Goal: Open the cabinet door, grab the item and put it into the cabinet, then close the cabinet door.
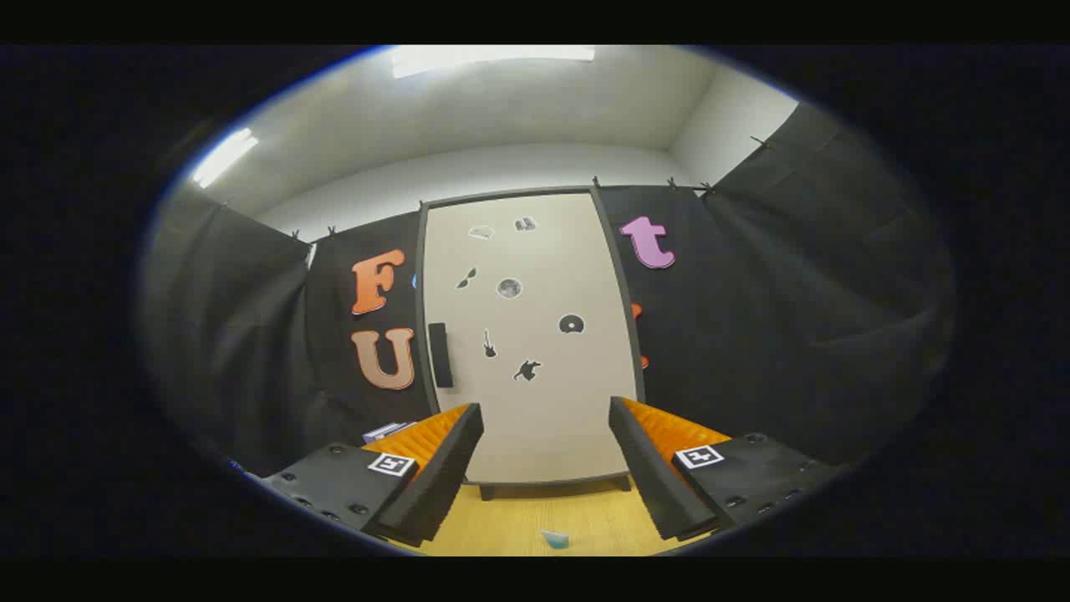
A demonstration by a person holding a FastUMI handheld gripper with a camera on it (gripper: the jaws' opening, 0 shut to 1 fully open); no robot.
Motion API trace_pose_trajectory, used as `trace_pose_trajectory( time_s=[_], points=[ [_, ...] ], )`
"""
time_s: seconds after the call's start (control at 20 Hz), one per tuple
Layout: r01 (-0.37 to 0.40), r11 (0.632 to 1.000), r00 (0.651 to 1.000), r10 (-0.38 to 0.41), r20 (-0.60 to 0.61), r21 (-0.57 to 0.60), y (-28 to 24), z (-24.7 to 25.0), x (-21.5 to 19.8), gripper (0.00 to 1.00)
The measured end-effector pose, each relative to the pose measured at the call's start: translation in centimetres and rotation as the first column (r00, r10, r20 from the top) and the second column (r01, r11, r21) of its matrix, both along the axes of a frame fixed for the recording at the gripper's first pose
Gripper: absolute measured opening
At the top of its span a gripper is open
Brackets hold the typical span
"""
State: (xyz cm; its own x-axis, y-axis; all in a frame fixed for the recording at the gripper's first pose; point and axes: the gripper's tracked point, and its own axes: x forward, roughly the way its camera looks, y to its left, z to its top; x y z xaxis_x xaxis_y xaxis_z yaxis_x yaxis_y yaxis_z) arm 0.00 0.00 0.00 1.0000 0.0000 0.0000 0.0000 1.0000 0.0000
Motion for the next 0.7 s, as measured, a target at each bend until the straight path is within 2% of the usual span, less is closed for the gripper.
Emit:
trace_pose_trajectory(
  time_s=[0.7],
  points=[
    [0.006,1.000,1.000,-0.006,-0.006,-0.008,0.4,-0.3,1.1,0.97]
  ],
)
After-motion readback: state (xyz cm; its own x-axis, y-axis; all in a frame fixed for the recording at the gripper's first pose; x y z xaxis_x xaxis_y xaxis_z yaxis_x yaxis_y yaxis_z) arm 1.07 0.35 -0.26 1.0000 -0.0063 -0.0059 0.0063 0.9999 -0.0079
